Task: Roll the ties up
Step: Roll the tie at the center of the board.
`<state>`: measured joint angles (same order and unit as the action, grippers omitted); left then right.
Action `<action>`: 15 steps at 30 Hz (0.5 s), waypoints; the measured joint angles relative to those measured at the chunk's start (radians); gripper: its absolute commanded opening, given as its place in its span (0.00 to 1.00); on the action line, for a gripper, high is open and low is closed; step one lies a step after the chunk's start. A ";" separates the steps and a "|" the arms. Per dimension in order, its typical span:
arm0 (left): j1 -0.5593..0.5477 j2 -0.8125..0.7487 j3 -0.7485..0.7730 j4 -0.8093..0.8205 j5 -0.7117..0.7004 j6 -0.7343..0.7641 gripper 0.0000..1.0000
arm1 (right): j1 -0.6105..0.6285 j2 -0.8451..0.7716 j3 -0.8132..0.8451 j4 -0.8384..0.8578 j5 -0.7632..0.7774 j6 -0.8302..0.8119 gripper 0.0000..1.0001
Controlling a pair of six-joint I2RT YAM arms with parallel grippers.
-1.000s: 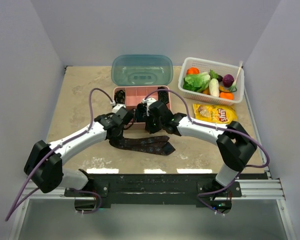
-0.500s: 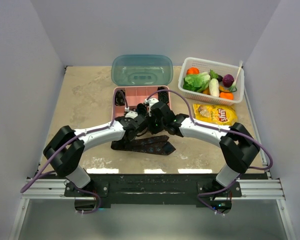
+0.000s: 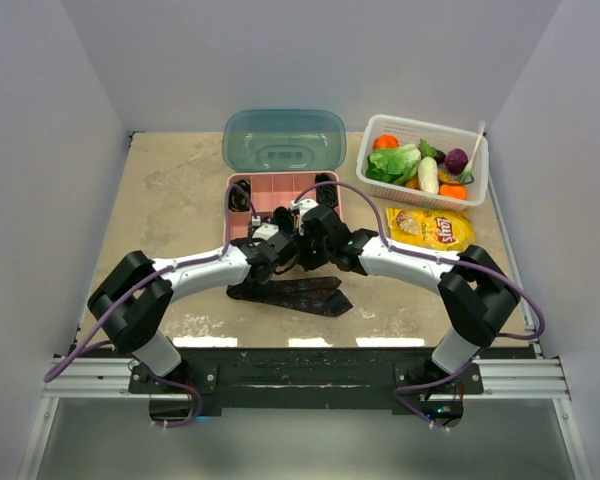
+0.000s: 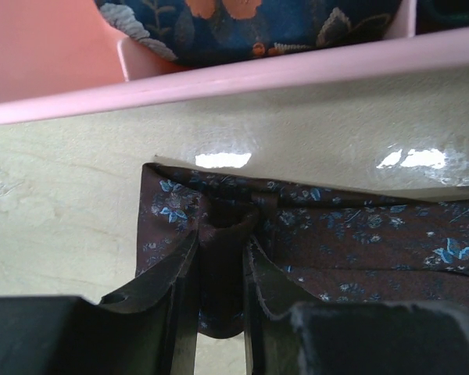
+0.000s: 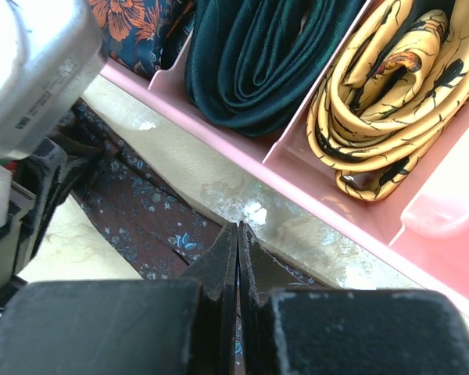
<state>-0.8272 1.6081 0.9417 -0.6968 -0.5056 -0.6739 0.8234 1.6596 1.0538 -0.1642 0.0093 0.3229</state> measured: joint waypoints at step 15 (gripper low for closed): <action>0.000 -0.097 -0.033 0.064 0.059 -0.069 0.59 | 0.000 0.000 -0.007 0.000 -0.001 0.001 0.00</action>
<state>-0.8272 1.5116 0.9085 -0.6327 -0.4469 -0.7433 0.8234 1.6596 1.0466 -0.1638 0.0082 0.3237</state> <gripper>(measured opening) 0.462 0.006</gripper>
